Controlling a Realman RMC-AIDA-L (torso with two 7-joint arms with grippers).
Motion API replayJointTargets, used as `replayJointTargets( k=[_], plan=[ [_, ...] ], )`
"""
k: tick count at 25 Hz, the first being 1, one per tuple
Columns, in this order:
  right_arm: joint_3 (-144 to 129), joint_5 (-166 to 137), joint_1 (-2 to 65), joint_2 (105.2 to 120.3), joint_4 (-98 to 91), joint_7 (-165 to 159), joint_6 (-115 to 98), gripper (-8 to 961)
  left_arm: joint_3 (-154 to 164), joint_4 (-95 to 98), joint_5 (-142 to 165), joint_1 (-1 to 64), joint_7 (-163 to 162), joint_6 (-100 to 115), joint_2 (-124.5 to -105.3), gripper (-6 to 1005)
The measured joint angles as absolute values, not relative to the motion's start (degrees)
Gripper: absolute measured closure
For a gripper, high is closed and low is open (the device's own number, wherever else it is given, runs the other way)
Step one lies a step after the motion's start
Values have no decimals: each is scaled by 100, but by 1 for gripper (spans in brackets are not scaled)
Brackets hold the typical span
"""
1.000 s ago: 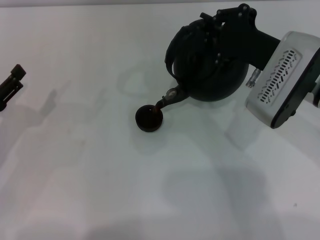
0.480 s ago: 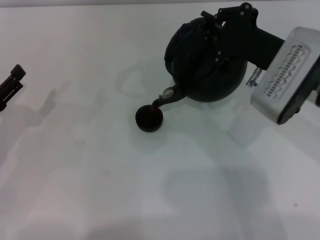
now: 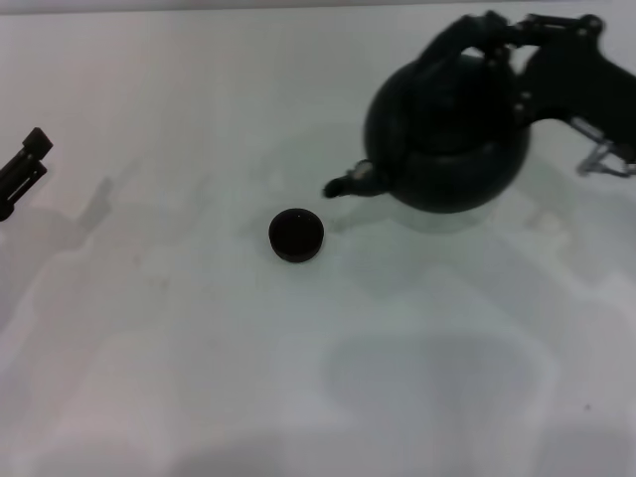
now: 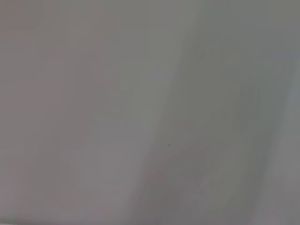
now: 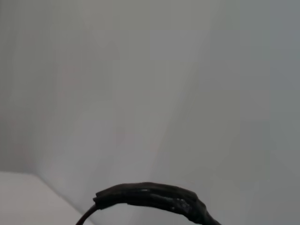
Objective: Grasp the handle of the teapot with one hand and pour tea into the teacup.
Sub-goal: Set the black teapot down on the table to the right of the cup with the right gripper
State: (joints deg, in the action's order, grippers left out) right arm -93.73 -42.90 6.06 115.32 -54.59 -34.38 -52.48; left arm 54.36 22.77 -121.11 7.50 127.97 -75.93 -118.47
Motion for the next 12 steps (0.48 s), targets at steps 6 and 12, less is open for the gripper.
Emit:
replayJointTargets(
  k=[6,12],
  plan=[
    [-8494,-4253,784,11504,-4354,-3391,-6265,847,5450,2276,-12111,775,12796,-7593,-11847,152],
    [-8156,-4265,1113,11503,-3244,-2875,-6854,847,5449,2276,-12097,842,12785,-7594,-11847,153]
  ],
)
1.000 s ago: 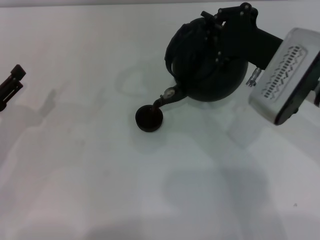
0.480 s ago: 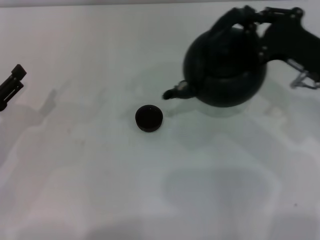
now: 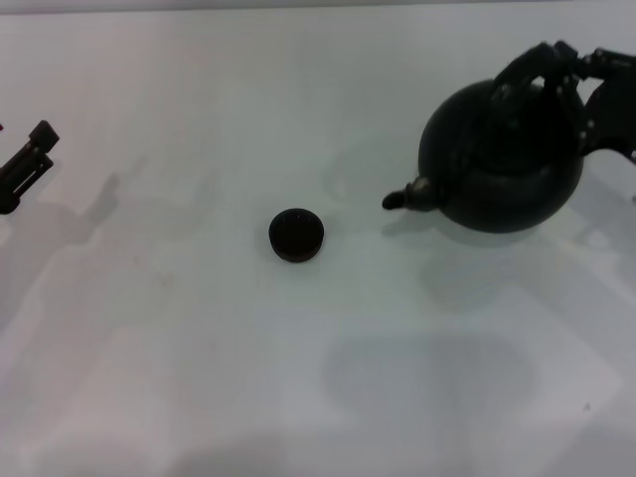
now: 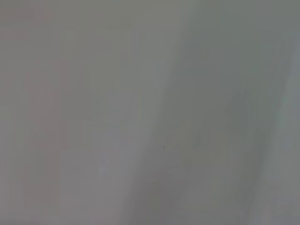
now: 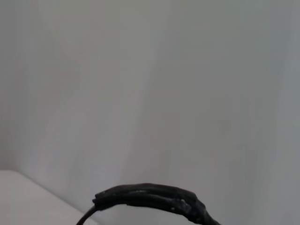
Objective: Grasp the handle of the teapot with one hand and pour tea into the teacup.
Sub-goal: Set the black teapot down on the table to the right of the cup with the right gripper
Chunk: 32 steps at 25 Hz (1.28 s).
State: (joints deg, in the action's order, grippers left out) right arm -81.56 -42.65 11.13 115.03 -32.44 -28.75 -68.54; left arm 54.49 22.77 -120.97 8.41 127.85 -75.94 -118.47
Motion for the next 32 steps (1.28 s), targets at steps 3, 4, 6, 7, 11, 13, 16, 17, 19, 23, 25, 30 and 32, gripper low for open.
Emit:
replayJointTargets(
  k=[3,4,6,7,11,13,16,17,19,23,25,30,32],
  plan=[
    [-8159,-4262,1171,11531,-3043,-2582,-6921,847,5444,2276,-12061,888,12780,-7594,-11847,153],
    [-8169,-4264,1185,11538,-2994,-2492,-6936,847,5441,2276,-12047,897,12778,-7594,-11847,153],
    [-8207,-4266,1220,11548,-2890,-2350,-6976,847,5438,2276,-12029,907,12775,-7594,-11847,153],
    [-8222,-4264,1235,11551,-2852,-2313,-6999,847,5437,2276,-12029,908,12774,-7593,-11847,153],
    [-8285,-4233,1284,11570,-2699,-2126,-7064,847,5438,2270,-12025,914,12773,-7578,-11847,152],
    [-8349,-4227,1294,11577,-2677,-2067,-7047,847,5439,2268,-12024,919,12773,-7550,-11847,152],
    [-8407,-4223,1299,11583,-2663,-1972,-7028,847,5441,2267,-12023,920,12773,-7530,-11847,152],
    [-8411,-4222,1310,11585,-2632,-1928,-7023,847,5440,2267,-12023,919,12775,-7528,-11847,152],
    [-8412,-4221,1344,11587,-2560,-1848,-7004,846,5440,2267,-12023,918,12780,-7523,-11847,152],
    [-8402,-4215,1374,11586,-2472,-1701,-6958,846,5441,2267,-12023,916,12778,-7519,-11847,153],
    [-8385,-4207,1403,11585,-2411,-1640,-6946,846,5441,2267,-12023,914,12775,-7517,-11849,153],
    [-8370,-4203,1425,11584,-2372,-1560,-6910,847,5449,2256,-12023,914,12772,-7514,-11860,152],
    [-8365,-4203,1425,11582,-2371,-1545,-6907,847,5449,2252,-12023,916,12767,-7514,-11862,152]
  ],
)
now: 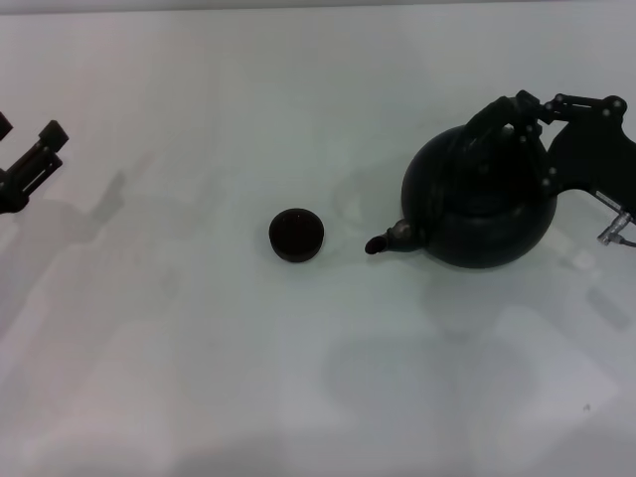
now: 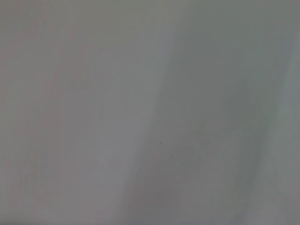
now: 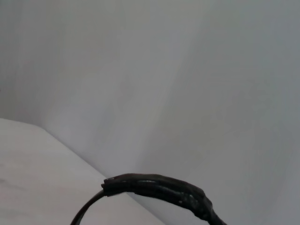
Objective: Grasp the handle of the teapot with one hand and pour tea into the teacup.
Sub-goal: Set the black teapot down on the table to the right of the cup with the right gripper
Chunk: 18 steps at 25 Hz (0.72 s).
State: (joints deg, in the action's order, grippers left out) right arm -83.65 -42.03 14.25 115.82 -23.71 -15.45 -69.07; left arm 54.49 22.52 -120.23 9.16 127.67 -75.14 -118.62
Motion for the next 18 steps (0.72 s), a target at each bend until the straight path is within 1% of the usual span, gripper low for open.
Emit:
replayJointTargets(
  k=[11,14,18],
  plan=[
    [-8358,-4208,1443,11566,-2266,-1498,-6898,848,5449,2133,-12023,1042,12771,-7514,-11866,153],
    [-8359,-4210,1461,11566,-2228,-1442,-6895,768,5443,2118,-12023,1059,12779,-7514,-11865,153],
    [-8361,-4211,1461,11566,-2212,-1426,-6891,750,5428,2110,-12023,1060,12785,-7514,-11865,152]
  ],
)
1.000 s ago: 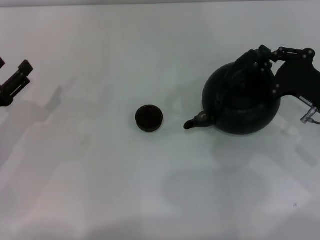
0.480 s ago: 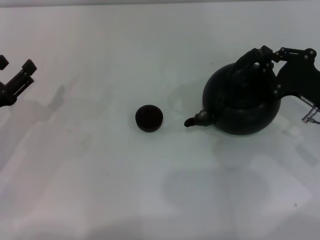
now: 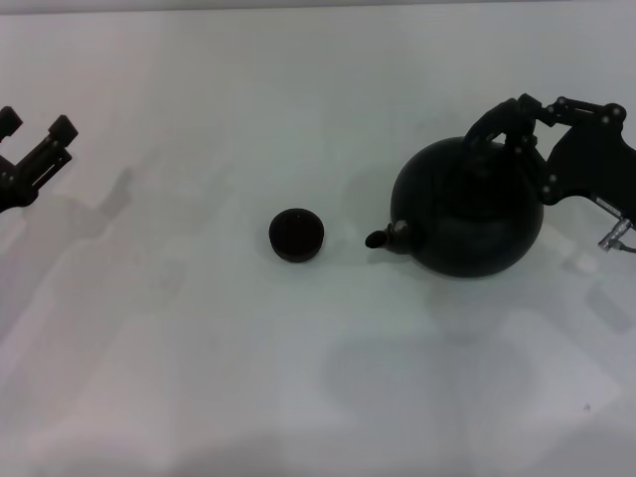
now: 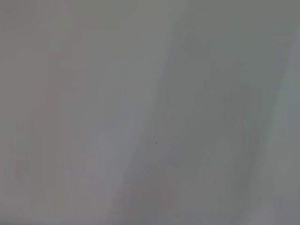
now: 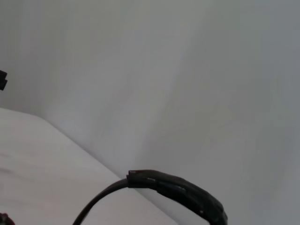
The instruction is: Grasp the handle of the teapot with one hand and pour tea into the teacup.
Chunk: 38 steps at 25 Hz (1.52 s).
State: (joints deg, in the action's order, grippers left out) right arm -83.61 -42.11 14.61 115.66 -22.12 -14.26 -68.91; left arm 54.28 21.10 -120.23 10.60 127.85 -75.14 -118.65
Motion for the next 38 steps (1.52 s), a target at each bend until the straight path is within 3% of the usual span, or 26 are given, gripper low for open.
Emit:
replayJointTargets(
  k=[12,23,38],
  plan=[
    [-8349,-4210,1410,11534,-2206,-1867,-6945,532,5423,2075,-12057,1064,12802,-7370,-11857,153],
    [-7151,-4209,722,11510,-2237,-1899,-7386,76,5224,2056,-12172,1151,13178,-7251,-11871,152],
    [-5118,-4196,883,11543,-1730,-2682,-6957,88,4518,1595,-13745,1643,14661,-6702,-11874,153]
  ],
)
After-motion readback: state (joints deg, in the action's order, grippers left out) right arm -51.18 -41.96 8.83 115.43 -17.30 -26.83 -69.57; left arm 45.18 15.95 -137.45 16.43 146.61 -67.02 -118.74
